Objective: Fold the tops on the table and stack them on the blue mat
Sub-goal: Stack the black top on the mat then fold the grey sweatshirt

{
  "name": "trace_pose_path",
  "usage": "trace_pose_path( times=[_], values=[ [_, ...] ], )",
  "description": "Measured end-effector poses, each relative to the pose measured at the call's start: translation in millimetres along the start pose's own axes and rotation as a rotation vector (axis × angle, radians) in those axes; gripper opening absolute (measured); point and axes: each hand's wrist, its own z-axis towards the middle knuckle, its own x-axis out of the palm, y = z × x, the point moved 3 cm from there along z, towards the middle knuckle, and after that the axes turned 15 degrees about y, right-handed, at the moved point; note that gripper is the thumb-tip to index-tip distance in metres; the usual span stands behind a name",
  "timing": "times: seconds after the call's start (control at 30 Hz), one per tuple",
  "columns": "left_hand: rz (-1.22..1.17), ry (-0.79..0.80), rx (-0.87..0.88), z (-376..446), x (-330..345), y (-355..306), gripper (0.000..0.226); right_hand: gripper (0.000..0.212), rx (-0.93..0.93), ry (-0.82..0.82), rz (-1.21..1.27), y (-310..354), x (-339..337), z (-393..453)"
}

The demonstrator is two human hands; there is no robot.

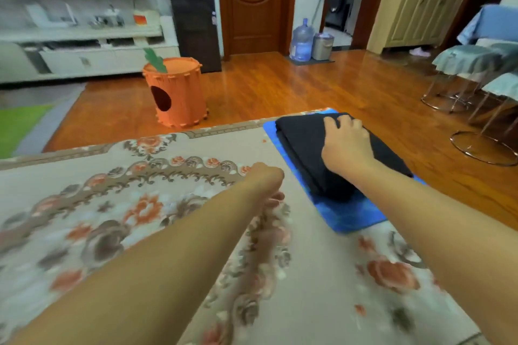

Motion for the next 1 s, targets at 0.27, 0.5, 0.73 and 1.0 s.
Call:
trace_pose_path(
  times=[0.27, 0.5, 0.73, 1.0],
  values=[
    [0.055, -0.287, 0.182, -193, -172, 35, 0.052, 0.048, -0.442, 0.134, 0.054, 269, -74, -111],
    [0.332, -0.975, -0.048, -512, -388, 181, 0.044, 0.055, -0.977, 0.212, -0.005, 560, -113, -306],
    [0.393, -1.482, -0.737, -829, -458, 365, 0.041, 0.051, -1.448, 0.268, 0.061, 767, -132, -562],
    [-0.100, -1.350, -0.915, -909, -455, 546, 0.122, 0.046, -1.670, 0.403, 0.055, 868, -94, -729]
  ],
)
